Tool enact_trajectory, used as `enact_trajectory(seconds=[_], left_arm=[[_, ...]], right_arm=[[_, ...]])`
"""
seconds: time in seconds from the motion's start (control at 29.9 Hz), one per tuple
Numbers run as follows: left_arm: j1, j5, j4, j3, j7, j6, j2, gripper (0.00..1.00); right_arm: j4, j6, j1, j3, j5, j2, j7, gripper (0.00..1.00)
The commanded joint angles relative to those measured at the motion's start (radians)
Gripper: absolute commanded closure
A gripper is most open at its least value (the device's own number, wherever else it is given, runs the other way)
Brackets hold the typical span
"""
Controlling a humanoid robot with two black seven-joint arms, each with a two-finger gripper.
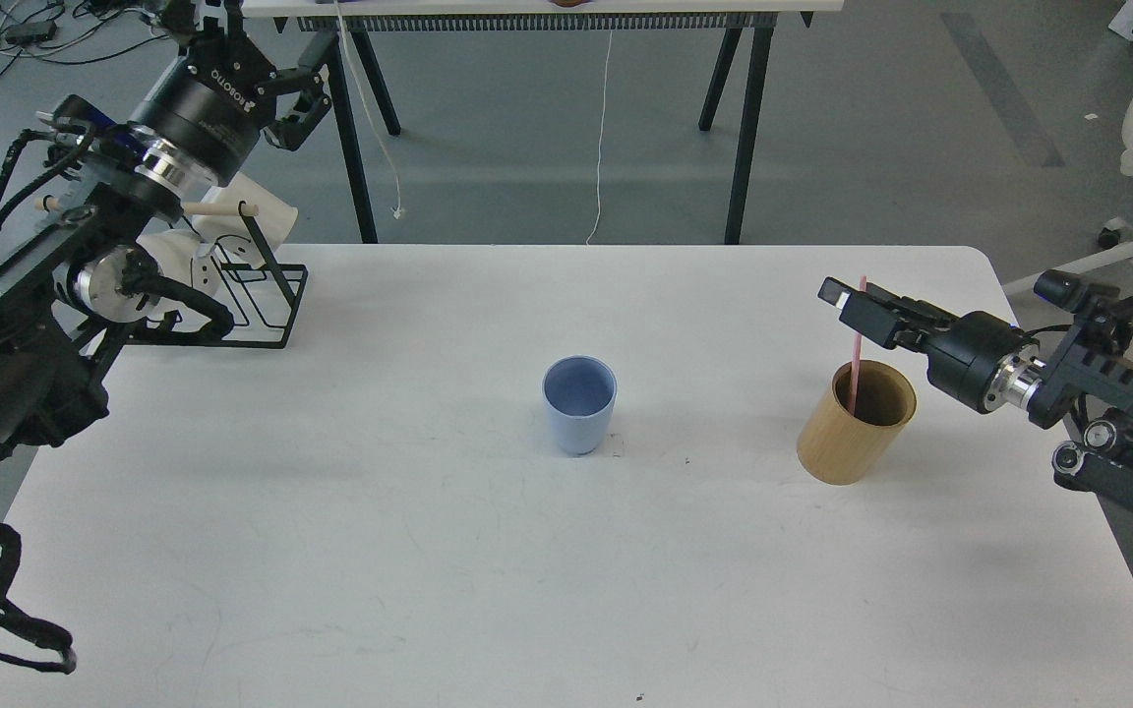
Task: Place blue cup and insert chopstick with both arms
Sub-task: 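Reach the right gripper to the pink stick in the tan cup, then grasp the pink stick and pull it up out of the tan cup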
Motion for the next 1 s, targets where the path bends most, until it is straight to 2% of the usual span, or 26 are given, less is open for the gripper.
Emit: enact_trajectory(seconds=[0.0, 0.07, 0.37, 0.74, 0.97], left_arm=[[0.001, 0.000, 0.002, 0.000, 0.000, 0.000, -0.002, 0.03], [0.001, 0.000, 0.002, 0.000, 0.000, 0.000, -0.004, 0.03], [0.001, 0.000, 0.003, -0.001, 0.000, 0.000, -0.004, 0.03], [0.001, 0.000, 0.005, -0.001, 0.000, 0.000, -0.004, 0.03], [0.001, 0.000, 0.005, -0.001, 0.000, 0.000, -0.005, 0.03]], right_arm=[[-0.001, -0.012, 0.000, -0.002, -0.001, -0.001, 0.000, 0.58], [-0.001, -0.015, 0.000, -0.002, -0.001, -0.004, 0.000, 0.62], [-0.001, -0.015, 0.005, -0.002, -0.017, -0.010, 0.000, 0.68], [0.002, -0.014, 0.014, -0.002, -0.060, -0.038, 0.000, 0.86], [0.005, -0.014, 0.023, -0.002, -0.074, -0.064, 0.000, 0.91]])
